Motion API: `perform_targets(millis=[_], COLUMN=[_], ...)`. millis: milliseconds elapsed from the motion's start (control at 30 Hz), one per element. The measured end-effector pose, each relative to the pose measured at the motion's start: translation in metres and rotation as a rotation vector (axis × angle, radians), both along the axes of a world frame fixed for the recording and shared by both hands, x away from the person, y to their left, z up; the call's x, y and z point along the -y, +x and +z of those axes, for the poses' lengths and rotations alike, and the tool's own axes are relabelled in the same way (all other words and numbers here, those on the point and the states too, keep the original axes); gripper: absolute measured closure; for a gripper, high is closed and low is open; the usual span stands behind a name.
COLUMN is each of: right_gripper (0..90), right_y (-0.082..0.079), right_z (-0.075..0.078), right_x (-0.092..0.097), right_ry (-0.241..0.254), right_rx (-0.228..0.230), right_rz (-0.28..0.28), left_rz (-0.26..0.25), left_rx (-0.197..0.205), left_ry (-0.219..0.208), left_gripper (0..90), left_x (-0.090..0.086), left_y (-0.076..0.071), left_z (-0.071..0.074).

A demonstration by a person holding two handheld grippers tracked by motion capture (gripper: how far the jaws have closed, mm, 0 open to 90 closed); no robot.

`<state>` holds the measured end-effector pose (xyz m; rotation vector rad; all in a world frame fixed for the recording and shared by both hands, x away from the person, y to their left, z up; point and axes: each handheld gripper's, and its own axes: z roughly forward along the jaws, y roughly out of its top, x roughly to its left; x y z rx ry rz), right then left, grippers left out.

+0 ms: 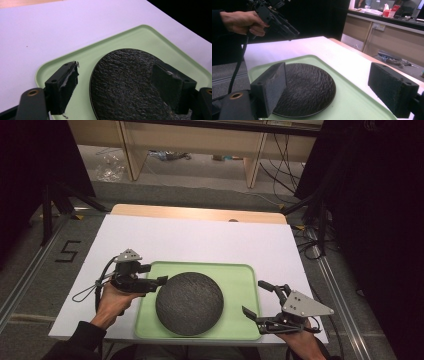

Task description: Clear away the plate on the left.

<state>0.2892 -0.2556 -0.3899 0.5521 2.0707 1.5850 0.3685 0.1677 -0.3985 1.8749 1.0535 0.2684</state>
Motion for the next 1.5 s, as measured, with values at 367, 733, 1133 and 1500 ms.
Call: perform_targets(millis=[367, 733, 1133, 1500], right_gripper=[16.2, 16.1, 16.2, 16.1], right_y=[0.000, 0.000, 0.000, 0.000], right_z=[0.000, 0.000, 0.000, 0.000], right_x=[0.000, 0.000, 0.000, 0.000], right_ry=[0.000, 0.000, 0.002, -0.002], right_rx=[0.000, 0.001, 0.003, 0.002], right_rz=[0.003, -0.001, 0.002, -0.002], left_rz=[0.001, 0.005, 0.009, 0.018], left_rx=[0.046, 0.090, 0.131, 0.177], left_ry=[-0.017, 0.000, -0.004, -0.009], left_gripper=[21.1, 19.8, 19.8, 19.7], left_x=[-0.004, -0.008, -0.006, -0.007], left_y=[-0.013, -0.025, -0.037, -0.051], left_z=[0.002, 0.000, -0.002, -0.001])
